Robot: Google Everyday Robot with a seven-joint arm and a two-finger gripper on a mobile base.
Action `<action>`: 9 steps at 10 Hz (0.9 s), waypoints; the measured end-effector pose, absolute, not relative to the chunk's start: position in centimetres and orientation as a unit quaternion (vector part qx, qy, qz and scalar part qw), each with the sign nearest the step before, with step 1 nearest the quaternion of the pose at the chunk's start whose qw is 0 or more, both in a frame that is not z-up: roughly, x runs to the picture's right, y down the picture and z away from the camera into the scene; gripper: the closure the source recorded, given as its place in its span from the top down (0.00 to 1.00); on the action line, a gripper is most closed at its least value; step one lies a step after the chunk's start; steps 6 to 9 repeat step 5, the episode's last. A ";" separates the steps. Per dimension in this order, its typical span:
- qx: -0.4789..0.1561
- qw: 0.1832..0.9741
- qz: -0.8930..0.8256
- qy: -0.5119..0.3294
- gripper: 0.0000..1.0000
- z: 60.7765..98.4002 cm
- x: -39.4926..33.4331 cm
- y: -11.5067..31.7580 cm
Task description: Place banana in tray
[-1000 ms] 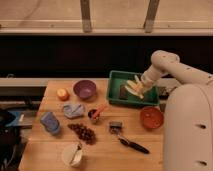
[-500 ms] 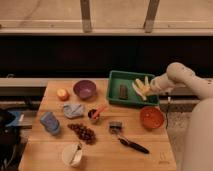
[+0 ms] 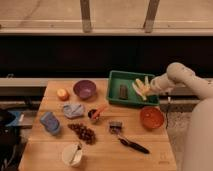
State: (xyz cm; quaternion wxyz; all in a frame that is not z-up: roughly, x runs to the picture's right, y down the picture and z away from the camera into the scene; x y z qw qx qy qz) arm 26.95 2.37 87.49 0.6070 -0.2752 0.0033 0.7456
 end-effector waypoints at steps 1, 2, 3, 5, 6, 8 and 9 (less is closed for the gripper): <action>-0.276 0.607 0.745 0.003 0.75 87.5 26.9 2.4; -0.275 0.607 0.746 0.003 0.80 87.5 27.0 2.4; -0.275 0.607 0.746 0.003 0.80 87.5 27.0 2.4; -0.275 0.607 0.746 0.003 0.80 87.5 27.0 2.4; -0.275 0.607 0.746 0.003 0.80 87.5 27.0 2.4; -0.275 0.607 0.746 0.003 0.80 87.5 27.0 2.4; -0.275 0.607 0.746 0.003 0.80 87.5 27.0 2.4</action>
